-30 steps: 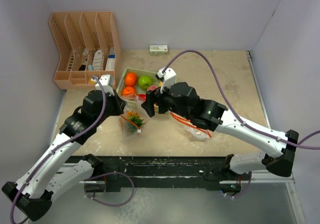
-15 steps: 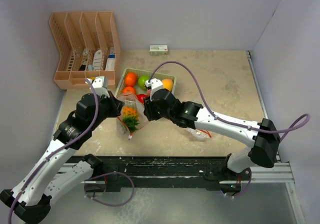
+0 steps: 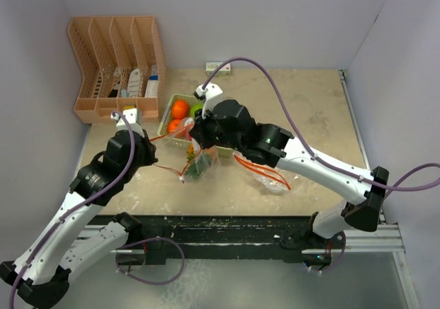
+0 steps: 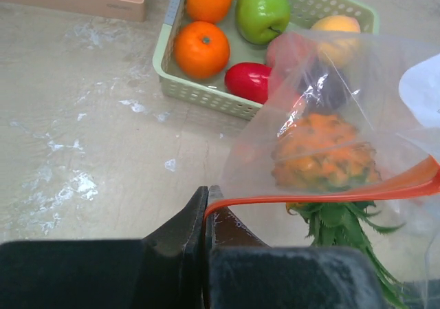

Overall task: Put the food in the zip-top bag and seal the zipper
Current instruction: Pick up the fake fruit from the bin.

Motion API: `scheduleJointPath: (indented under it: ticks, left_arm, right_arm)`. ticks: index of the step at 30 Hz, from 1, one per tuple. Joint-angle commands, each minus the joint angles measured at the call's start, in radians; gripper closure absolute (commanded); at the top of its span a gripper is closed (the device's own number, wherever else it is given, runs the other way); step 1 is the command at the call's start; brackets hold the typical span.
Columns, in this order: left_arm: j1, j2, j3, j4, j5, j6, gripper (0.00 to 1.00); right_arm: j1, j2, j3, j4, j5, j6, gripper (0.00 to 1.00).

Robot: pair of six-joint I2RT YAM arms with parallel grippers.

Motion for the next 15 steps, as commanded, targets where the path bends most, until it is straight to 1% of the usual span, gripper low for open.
scheduleJointPath:
  ticks: [1, 3, 6, 8, 10, 11, 12, 14, 15]
  left_arm:
    - [0.003, -0.015, 0.059, -0.073, -0.13, 0.003, 1.0]
    - [0.002, -0.026, 0.093, -0.092, -0.149, 0.01, 1.0]
    - [0.002, -0.051, 0.129, -0.087, -0.169, 0.04, 1.0]
    - [0.002, -0.066, 0.14, -0.058, -0.17, 0.069, 1.0]
    - [0.002, -0.076, 0.14, -0.032, -0.172, 0.088, 1.0]
    - [0.002, -0.076, 0.137, -0.022, -0.179, 0.092, 1.0]
    - [0.002, -0.072, 0.129, -0.016, -0.189, 0.097, 1.0]
    - [0.002, -0.059, 0.113, -0.011, -0.211, 0.098, 1.0]
    - [0.002, -0.051, 0.104, -0.009, -0.223, 0.098, 1.0]
  right_arm:
    - [-0.005, 0.038, 0.04, -0.107, 0.089, -0.011, 1.0]
    - [-0.005, 0.057, 0.031, -0.12, 0.139, 0.001, 1.0]
    - [-0.005, 0.054, 0.003, -0.083, 0.134, -0.002, 1.0]
    - [-0.005, 0.041, -0.009, -0.056, 0.105, -0.014, 0.79]
    - [-0.005, 0.027, -0.02, -0.035, 0.08, -0.032, 0.47]
    - [-0.005, 0.017, -0.028, -0.029, 0.065, -0.04, 0.35]
    - [-0.005, 0.006, -0.041, -0.021, 0.045, -0.051, 0.25]
    - [-0.005, -0.022, -0.07, -0.009, 0.014, -0.063, 0.08]
    - [-0.006, -0.038, -0.086, -0.002, 0.001, -0.066, 0.04]
